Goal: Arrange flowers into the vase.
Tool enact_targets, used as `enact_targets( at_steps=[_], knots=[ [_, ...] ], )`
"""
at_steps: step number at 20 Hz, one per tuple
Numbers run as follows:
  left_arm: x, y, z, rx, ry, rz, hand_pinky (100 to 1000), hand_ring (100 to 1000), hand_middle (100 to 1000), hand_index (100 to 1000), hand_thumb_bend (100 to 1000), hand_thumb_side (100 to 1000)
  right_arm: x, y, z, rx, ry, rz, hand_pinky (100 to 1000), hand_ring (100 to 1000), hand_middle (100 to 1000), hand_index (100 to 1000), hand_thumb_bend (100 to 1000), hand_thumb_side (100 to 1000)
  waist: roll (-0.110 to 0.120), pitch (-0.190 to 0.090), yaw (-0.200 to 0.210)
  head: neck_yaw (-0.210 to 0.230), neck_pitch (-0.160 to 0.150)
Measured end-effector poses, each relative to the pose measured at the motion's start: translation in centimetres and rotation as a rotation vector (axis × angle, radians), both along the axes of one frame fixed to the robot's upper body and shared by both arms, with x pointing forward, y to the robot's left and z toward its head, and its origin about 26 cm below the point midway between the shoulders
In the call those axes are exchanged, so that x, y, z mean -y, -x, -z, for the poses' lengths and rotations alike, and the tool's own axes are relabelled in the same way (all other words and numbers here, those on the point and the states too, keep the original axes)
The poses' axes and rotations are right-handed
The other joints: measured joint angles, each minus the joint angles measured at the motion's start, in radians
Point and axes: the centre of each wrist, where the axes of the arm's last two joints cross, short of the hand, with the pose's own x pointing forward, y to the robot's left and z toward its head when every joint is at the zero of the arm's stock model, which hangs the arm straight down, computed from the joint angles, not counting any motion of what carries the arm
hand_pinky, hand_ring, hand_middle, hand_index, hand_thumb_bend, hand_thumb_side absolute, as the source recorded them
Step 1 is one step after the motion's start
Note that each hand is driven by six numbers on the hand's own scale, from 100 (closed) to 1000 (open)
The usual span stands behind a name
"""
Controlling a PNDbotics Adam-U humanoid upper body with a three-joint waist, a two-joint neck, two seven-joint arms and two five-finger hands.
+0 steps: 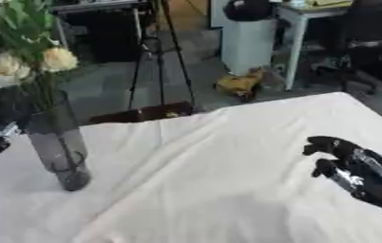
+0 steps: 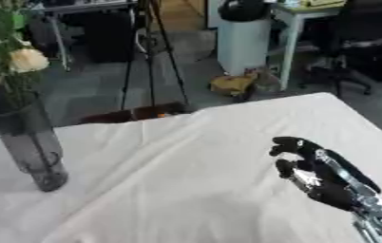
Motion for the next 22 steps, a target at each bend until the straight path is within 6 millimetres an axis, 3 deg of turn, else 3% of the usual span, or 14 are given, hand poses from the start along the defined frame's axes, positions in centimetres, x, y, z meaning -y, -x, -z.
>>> enact_targets(
  at_steps=[2,9,22],
  knots=[
    [0.1,0.9,0.4,0.040,0.032,0.020,688,718,662,720,638,849,0.0,0.0,0.0,0.000,0.000,0.000,564,884,705,894,330,615,0.000,0.000,0.006,0.000,0.000],
    [0.6,3.0,0.7,0.129,0.142,0.093,672,702,645,719,570,899,0.0,0.0,0.0,0.000,-0.002,0.001,564,884,705,894,327,616,0.000,0.000,0.013,-0.001,0.000],
    [0.5,3.9,0.6,0.201,0.286,0.158,653,682,625,713,535,912,-0.1,0.0,0.1,0.002,-0.013,0.008,564,884,703,894,327,616,-0.001,0.000,0.017,-0.005,0.000]
  ],
)
